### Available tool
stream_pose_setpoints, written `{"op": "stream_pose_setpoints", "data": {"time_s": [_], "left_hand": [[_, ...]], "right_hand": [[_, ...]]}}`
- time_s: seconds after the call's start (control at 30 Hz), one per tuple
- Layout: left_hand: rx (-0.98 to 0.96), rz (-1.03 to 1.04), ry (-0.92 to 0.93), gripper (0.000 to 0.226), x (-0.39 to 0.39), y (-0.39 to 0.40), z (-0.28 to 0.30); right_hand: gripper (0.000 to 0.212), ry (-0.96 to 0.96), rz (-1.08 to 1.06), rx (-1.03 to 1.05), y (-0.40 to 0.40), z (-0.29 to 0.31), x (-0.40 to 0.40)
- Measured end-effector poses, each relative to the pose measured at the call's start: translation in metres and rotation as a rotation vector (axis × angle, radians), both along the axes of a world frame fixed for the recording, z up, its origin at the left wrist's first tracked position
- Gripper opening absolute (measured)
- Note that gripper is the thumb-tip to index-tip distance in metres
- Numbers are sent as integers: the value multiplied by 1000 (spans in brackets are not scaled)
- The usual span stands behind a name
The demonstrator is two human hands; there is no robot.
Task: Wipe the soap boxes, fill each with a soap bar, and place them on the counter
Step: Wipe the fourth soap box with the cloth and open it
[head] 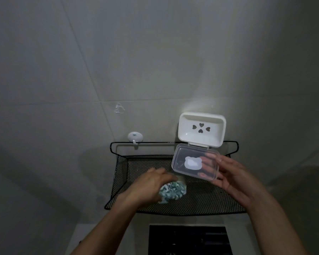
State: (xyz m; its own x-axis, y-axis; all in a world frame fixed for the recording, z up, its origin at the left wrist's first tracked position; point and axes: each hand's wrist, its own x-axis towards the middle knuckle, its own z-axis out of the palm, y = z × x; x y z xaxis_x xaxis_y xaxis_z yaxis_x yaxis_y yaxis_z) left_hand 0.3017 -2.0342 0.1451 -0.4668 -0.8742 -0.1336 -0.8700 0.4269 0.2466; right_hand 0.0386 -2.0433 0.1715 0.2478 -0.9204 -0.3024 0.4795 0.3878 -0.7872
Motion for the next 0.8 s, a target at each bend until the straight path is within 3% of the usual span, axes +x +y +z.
{"op": "stream_pose_setpoints", "data": {"time_s": [0.1, 0.2, 0.33, 0.4, 0.5, 0.63, 0.8], "left_hand": [[-63, -1, -21, 38, -2, -1, -3], [-67, 95, 102, 19, 1, 2, -4], [-57, 350, 445, 14, 19, 7, 16], [-154, 446, 586, 15, 27, 9, 38], [-375, 490, 648, 18, 26, 12, 75], [-460, 407, 573, 17, -3, 20, 103], [-529, 386, 200, 34, -43, 23, 93]], "right_hand": [[39, 13, -5, -6, 1, 0, -1], [38, 29, -5, -16, 2, 0, -2], [38, 8, -16, -25, 5, 1, -3], [39, 10, -17, -35, 6, 2, -2], [40, 11, -15, -46, 5, 5, 4], [34, 2, -13, -58, 3, 7, 18], [31, -23, -20, -80, 3, 11, 34]]}}
